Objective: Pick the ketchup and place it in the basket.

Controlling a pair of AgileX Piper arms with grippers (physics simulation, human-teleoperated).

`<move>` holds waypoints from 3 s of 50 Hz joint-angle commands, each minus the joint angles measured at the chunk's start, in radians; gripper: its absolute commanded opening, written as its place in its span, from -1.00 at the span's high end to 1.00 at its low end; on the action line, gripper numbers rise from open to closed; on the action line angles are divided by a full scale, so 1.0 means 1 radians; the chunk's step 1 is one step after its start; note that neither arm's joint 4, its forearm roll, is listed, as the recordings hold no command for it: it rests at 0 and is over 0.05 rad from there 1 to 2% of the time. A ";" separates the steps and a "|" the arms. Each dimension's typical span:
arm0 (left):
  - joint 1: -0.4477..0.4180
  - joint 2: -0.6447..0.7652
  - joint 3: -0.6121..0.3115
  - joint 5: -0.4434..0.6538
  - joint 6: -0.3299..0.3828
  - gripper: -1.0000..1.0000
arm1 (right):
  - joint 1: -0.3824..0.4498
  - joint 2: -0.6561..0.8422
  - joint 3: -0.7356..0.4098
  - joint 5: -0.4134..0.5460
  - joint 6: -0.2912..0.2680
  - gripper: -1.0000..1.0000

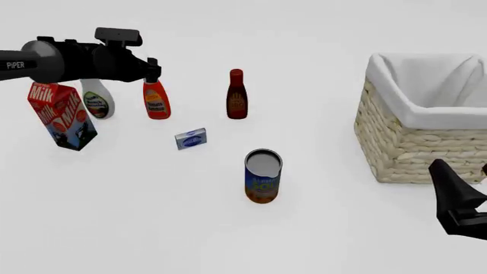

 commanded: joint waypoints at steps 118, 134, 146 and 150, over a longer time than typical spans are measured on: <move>-0.099 -0.560 0.290 0.136 0.056 1.00 | 0.200 -0.243 -0.223 0.354 -0.074 -1.00; -0.254 -0.704 0.408 0.190 0.040 1.00 | 0.520 -0.100 -0.317 0.294 -0.193 -1.00; -0.315 -0.802 0.410 0.267 0.049 1.00 | 0.618 0.023 -0.399 0.247 -0.203 -1.00; -0.341 -0.831 0.409 0.296 0.055 1.00 | 0.659 0.065 -0.416 0.229 -0.209 -1.00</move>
